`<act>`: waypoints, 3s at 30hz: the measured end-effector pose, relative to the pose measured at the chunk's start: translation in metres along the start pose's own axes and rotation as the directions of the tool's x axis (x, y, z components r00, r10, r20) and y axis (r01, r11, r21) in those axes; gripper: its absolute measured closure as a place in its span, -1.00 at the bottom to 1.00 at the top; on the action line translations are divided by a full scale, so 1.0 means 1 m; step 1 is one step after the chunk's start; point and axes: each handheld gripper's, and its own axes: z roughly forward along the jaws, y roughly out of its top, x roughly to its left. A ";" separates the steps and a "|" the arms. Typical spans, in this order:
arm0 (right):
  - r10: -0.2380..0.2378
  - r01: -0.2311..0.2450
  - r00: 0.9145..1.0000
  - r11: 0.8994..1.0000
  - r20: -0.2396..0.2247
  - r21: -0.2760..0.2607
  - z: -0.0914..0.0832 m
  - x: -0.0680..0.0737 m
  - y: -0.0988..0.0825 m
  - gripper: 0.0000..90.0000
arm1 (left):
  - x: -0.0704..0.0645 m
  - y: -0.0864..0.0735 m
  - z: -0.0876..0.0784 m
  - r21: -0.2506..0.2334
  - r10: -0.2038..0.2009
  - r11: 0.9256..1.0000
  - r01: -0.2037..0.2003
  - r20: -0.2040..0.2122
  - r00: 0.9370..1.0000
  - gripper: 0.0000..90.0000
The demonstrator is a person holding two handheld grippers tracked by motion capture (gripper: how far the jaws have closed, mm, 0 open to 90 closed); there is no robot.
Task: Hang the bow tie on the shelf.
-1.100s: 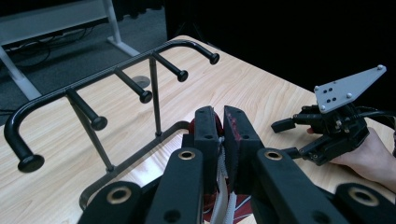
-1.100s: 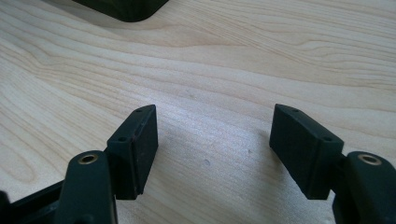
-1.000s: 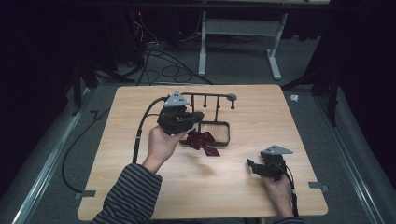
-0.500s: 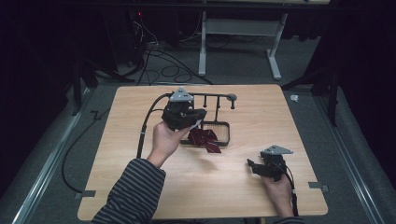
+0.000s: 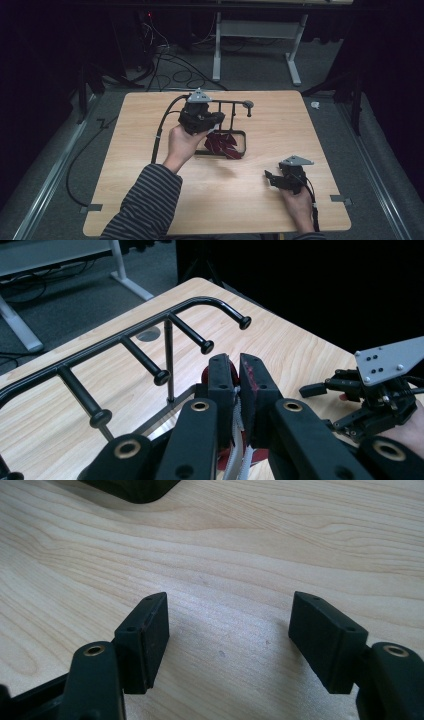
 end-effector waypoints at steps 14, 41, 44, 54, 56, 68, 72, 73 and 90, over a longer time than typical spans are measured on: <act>0.000 0.000 1.000 1.000 0.000 0.000 0.000 0.000 0.000 -0.25 | 0.010 0.011 0.013 -0.005 -0.033 0.999 0.033 -0.002 0.999 0.88; 0.001 -0.001 1.000 1.000 -0.001 0.000 0.000 0.000 0.000 -0.25 | 0.035 0.021 0.031 -0.003 -0.072 0.997 0.072 -0.072 0.995 0.87; 0.002 -0.002 1.000 1.000 -0.001 0.000 0.000 0.000 0.000 -0.25 | 0.039 0.020 0.032 0.000 -0.078 0.997 0.078 -0.081 0.994 0.87; 0.001 -0.001 1.000 1.000 -0.001 0.000 0.000 0.000 0.000 -0.25 | 0.050 0.013 0.040 0.031 -0.106 0.994 0.109 -0.105 0.989 0.84; 0.001 -0.001 1.000 1.000 -0.001 0.000 0.000 0.000 0.000 -0.25 | 0.051 0.012 0.041 0.037 -0.107 0.993 0.112 -0.112 0.988 0.83; 0.000 0.000 1.000 1.000 0.000 0.000 0.000 0.000 0.000 -0.25 | 0.049 0.011 0.040 0.059 -0.088 0.993 0.097 -0.137 0.987 0.64; 0.000 0.000 1.000 1.000 0.000 0.000 0.000 0.000 0.000 -0.25 | 0.047 0.010 0.037 0.054 -0.080 0.995 0.088 -0.137 0.987 0.57; 0.000 0.000 1.000 1.000 -0.001 0.000 0.000 0.000 0.000 -0.25 | 0.046 0.010 0.035 0.051 -0.079 0.995 0.087 -0.138 0.987 0.55; -0.001 0.001 1.000 1.000 0.002 0.005 0.000 0.001 0.000 -0.25 | 0.043 -0.005 0.007 0.025 -0.085 0.996 0.089 -0.139 0.987 0.43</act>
